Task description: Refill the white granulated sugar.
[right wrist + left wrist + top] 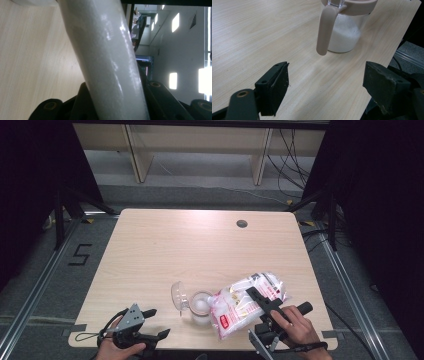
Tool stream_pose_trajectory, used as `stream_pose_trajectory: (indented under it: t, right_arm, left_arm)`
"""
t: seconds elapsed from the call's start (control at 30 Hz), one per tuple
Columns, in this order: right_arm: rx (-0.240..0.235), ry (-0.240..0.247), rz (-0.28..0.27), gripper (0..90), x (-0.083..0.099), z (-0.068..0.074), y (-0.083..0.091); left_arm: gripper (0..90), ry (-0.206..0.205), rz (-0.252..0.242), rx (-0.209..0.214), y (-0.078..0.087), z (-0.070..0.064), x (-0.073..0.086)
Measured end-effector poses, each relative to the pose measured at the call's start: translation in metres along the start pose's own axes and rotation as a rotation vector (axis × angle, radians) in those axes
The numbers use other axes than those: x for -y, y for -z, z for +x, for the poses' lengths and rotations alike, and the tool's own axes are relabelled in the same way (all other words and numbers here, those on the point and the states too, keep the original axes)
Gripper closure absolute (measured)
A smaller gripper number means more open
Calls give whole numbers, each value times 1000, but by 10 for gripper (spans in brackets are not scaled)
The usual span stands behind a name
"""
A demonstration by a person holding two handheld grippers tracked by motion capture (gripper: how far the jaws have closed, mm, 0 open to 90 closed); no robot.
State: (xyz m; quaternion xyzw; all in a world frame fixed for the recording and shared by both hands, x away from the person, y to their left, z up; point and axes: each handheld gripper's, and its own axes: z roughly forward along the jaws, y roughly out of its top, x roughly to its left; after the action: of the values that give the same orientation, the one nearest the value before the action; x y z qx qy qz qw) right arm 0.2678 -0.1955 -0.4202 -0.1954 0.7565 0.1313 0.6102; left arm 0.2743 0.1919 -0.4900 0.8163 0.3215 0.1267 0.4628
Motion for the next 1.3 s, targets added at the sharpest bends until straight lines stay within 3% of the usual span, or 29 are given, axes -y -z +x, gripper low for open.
stream_pose_trajectory:
  t: [0.07, 0.1, 0.17, 0.2, 0.23, 0.27, 0.3, 0.33, 0.37, 0.4, 0.43, 0.47, 0.5, 0.53, 0.6, 0.63, 0.67, 0.73, 0.77, 0.83, 0.87, 0.93, 0.97, 1.0, 1.03, 1.07, 1.13, 1.2, 1.3]
  right_arm:
    - [-3, -20, -11, 739, 0, 0, -1]
    - [10, 9, -31, 739, 0, -3, -1]
    - [-2, -30, -34, 740, 2, -1, -2]
    - [-16, -78, -30, 740, 3, 1, -1]
    - [-6, -47, -56, 741, 3, -2, -3]
    - [-15, -109, -45, 742, 5, 2, -3]
    - [-17, -104, -55, 745, 6, 2, -4]
    - [-18, -142, -40, 746, 7, 5, -4]
    - [-10, -111, -58, 747, 9, 3, -6]
    - [-30, -207, -30, 748, 11, 9, -5]
    - [-28, -183, -44, 748, 15, 6, -6]
    - [-29, -226, -40, 749, 16, 8, -6]
    - [-31, -229, -74, 750, 19, 7, -9]
    - [-36, -303, -66, 751, 22, 10, -9]
    - [-35, -327, -65, 753, 24, 11, -10]
    - [-61, -416, -69, 756, 29, 13, -13]
    - [-67, -460, -76, 759, 31, 15, -15]
    - [-77, -479, -90, 764, 35, 14, -18]
    - [-70, -538, -89, 766, 36, 15, -19]
    - [-73, -571, -113, 770, 41, 12, -23]
    - [-83, -662, -110, 772, 42, 14, -25]
    - [-82, -754, -141, 776, 49, 14, -33]
    - [-90, -836, -157, 779, 52, 15, -36]
    - [-90, -836, -157, 779, 52, 15, -36]
    - [-86, -880, -172, 780, 54, 16, -39]
    - [-107, -986, -192, 783, 60, 20, -47]
    - [-112, -1013, -204, 785, 63, 23, -55]
    - [-132, -1072, -201, 788, 66, 26, -64]
    - [-147, -1144, -212, 791, 71, 34, -78]
  left_arm:
    - [203, -4, 4, 2, 0, 1, 0]
    - [203, 25, -22, 13, -1, -1, 0]
    - [203, 23, -30, 12, -2, -1, 0]
    - [203, 13, -23, 9, -2, 0, 0]
    - [203, -3, 3, 2, 0, 1, 0]
    - [203, -1, -2, -2, -1, 1, 0]
    - [203, 25, -26, 6, -2, -1, 0]
    - [203, 17, -19, 8, -1, -1, 0]
    - [203, 14, -29, 11, -2, -1, 0]
    - [203, -1, -20, 16, -1, 0, 0]
    - [203, 2, -22, 15, -1, 0, 0]
    - [203, 1, -22, 15, -1, 0, 0]
    - [203, 1, -21, 15, -1, 0, 0]
    - [203, -1, -19, 12, -1, 0, -1]
    - [203, -1, -19, 13, -1, 0, -1]
    - [203, -8, -14, 13, 0, 1, -1]
    - [203, -7, -15, 13, 0, 1, -1]
    - [203, -7, -16, 13, 0, 1, -1]
    - [203, -10, -12, 11, 0, 1, -1]
    - [203, 0, -18, 13, -1, 0, -1]
    - [203, -24, 5, 5, 0, 2, -1]
    - [203, -20, 1, 1, 0, 1, -1]
    - [203, -10, -8, 8, -1, 0, -1]
    - [203, -10, -8, 8, -1, 0, -1]
    - [203, -12, -5, 5, -1, 1, 0]
    - [203, -10, -11, 11, -1, 0, 0]
    - [203, 34, -26, 15, -3, -2, 1]
    - [203, 13, -5, 8, -2, -1, 0]
    - [203, 25, -23, 16, -3, -2, 0]
